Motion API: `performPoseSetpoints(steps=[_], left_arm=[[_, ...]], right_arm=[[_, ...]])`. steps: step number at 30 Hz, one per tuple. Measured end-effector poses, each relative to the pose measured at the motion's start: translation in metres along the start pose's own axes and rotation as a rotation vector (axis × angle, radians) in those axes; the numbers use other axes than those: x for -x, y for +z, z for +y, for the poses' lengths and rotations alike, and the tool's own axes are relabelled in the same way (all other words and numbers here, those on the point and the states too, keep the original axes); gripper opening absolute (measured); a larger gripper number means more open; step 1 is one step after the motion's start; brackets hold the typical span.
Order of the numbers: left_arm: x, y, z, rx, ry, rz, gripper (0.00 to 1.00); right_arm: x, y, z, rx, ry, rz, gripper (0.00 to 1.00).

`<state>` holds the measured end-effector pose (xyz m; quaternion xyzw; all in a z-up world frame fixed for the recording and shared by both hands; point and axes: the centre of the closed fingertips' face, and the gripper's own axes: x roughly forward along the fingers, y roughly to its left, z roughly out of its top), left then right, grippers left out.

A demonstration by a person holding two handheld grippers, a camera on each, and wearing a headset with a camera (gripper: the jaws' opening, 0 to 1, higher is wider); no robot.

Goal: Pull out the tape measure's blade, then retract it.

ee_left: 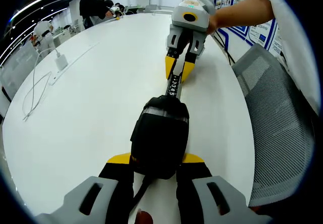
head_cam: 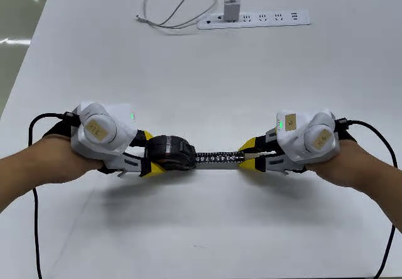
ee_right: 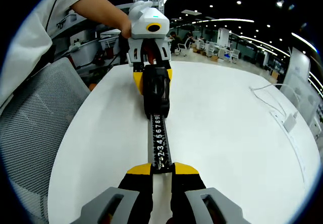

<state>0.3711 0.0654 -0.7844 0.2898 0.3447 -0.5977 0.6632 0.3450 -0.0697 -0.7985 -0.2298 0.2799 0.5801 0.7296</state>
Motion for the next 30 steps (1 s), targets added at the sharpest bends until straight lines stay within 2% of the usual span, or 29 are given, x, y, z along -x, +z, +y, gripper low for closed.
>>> performPoseSetpoints(steps=[17, 30], left_arm=[[0.000, 0.000, 0.001, 0.005, -0.001, -0.003, 0.27], [0.000, 0.001, 0.000, 0.006, -0.002, -0.003, 0.27]], right_arm=[[0.016, -0.010, -0.001, -0.008, -0.017, 0.013, 0.08], [0.034, -0.027, -0.004, -0.010, -0.028, 0.039, 0.08]])
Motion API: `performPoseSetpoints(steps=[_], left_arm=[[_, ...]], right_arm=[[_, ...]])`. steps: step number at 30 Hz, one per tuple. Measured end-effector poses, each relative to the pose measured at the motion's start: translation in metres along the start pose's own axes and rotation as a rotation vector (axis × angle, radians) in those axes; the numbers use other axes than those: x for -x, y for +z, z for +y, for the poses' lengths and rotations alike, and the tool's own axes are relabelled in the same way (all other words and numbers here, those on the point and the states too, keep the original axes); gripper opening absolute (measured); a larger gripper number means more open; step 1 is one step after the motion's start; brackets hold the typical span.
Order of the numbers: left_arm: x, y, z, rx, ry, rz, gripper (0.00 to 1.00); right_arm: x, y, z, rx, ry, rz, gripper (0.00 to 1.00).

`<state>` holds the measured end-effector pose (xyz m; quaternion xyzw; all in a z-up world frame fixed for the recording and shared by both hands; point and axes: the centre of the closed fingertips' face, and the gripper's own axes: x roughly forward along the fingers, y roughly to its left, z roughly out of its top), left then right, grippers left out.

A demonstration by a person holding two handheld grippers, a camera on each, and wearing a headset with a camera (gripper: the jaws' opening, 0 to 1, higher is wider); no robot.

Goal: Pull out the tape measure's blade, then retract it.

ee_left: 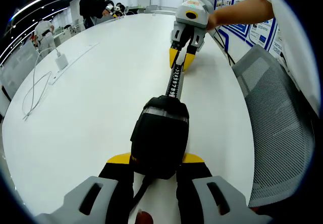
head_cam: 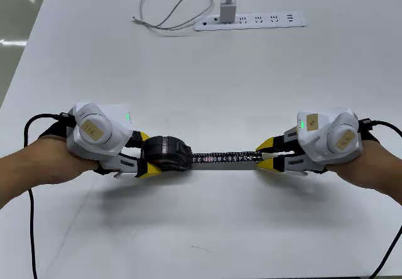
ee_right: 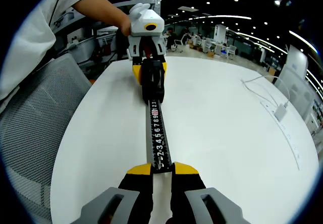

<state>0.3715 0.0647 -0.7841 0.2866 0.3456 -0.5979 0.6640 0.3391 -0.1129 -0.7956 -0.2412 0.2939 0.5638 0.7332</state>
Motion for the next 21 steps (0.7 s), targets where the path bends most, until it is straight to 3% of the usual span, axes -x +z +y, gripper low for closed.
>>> performPoseSetpoints(steps=[21], left_arm=[[0.000, 0.000, 0.000, 0.000, 0.002, 0.001, 0.27]], right_arm=[[0.016, -0.010, -0.001, 0.003, -0.004, 0.031, 0.08]])
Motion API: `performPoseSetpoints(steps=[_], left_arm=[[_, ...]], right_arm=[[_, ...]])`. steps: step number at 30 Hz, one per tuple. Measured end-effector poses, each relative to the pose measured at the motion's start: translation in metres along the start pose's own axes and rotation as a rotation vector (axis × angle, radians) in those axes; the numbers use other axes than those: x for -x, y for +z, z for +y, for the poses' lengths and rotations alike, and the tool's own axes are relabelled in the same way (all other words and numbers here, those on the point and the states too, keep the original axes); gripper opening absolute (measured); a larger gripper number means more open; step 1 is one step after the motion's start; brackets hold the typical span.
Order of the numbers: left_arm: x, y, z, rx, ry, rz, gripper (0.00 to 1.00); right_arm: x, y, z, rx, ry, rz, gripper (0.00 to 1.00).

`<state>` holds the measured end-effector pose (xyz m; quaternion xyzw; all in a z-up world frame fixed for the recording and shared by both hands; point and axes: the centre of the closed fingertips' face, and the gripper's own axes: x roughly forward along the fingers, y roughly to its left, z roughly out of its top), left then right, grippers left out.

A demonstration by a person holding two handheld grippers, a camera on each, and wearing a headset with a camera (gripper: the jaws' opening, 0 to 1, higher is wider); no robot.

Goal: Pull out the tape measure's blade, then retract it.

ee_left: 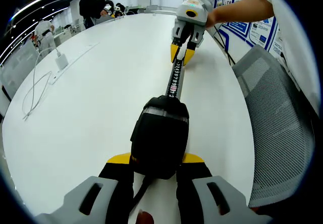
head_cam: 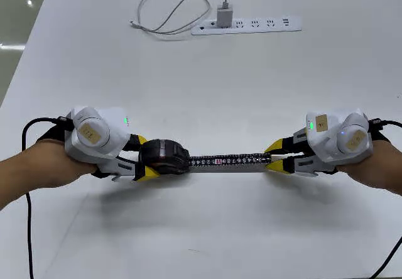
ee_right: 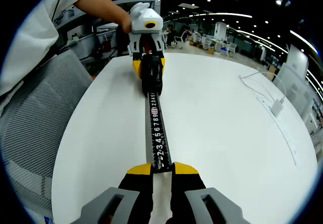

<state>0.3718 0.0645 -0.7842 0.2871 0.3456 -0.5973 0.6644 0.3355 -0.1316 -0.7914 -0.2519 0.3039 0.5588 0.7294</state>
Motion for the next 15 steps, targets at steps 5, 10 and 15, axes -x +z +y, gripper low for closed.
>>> performPoseSetpoints(steps=[5, 10, 15], left_arm=[[-0.001, 0.001, 0.000, 0.001, 0.000, -0.001, 0.27], [-0.001, 0.000, 0.000, 0.003, 0.001, -0.002, 0.27], [-0.001, 0.001, 0.000, 0.002, 0.002, -0.002, 0.27]], right_arm=[[0.004, -0.003, 0.000, 0.001, 0.001, 0.007, 0.08], [0.009, -0.007, -0.001, -0.002, -0.002, 0.015, 0.08], [0.013, -0.012, 0.000, -0.003, -0.004, 0.025, 0.08]])
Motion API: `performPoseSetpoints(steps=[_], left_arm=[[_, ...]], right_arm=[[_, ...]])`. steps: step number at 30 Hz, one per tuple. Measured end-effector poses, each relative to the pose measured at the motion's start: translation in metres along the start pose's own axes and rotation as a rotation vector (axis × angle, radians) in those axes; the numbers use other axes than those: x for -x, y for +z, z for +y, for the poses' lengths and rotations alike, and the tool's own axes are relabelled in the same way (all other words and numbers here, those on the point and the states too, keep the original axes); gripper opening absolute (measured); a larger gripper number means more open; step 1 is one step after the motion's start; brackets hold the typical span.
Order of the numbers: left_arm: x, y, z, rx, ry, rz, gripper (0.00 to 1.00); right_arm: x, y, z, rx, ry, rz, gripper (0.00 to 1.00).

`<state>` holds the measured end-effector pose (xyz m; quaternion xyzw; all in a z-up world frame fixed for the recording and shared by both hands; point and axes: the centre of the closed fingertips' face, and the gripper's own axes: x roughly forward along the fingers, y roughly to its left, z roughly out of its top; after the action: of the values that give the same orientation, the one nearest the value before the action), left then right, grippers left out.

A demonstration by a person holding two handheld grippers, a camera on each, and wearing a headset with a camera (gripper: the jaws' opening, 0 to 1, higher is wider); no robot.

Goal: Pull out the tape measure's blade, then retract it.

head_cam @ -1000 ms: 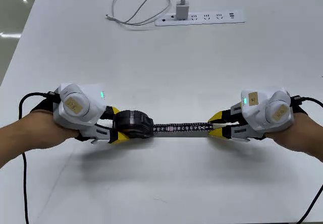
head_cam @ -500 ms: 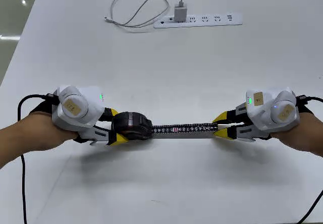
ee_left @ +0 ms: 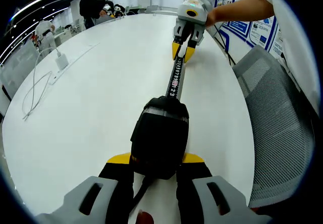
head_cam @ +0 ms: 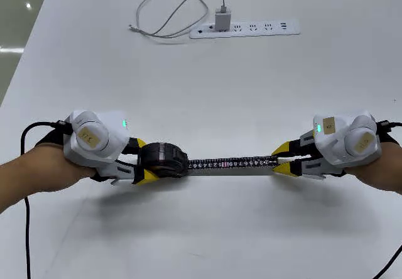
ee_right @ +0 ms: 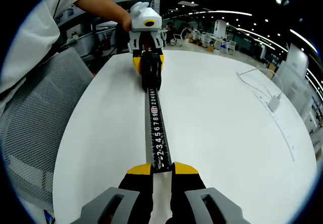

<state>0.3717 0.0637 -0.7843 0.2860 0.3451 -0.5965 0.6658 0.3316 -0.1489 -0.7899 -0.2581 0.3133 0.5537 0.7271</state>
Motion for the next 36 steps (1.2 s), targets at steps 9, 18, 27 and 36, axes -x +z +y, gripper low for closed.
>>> performPoseSetpoints(steps=[9, 18, 27, 36], left_arm=[[0.001, 0.000, -0.001, -0.002, -0.001, 0.002, 0.28], [0.000, 0.000, -0.001, -0.006, -0.001, 0.002, 0.27], [0.000, 0.001, 0.000, -0.008, -0.001, 0.002, 0.28], [0.000, 0.002, -0.001, -0.008, -0.003, 0.003, 0.28]], right_arm=[[0.008, -0.007, 0.000, -0.001, -0.005, 0.018, 0.08], [0.016, -0.015, -0.001, -0.009, -0.011, 0.029, 0.08], [0.026, -0.029, -0.004, -0.011, -0.020, 0.052, 0.08], [0.035, -0.039, -0.005, -0.013, -0.027, 0.072, 0.08]])
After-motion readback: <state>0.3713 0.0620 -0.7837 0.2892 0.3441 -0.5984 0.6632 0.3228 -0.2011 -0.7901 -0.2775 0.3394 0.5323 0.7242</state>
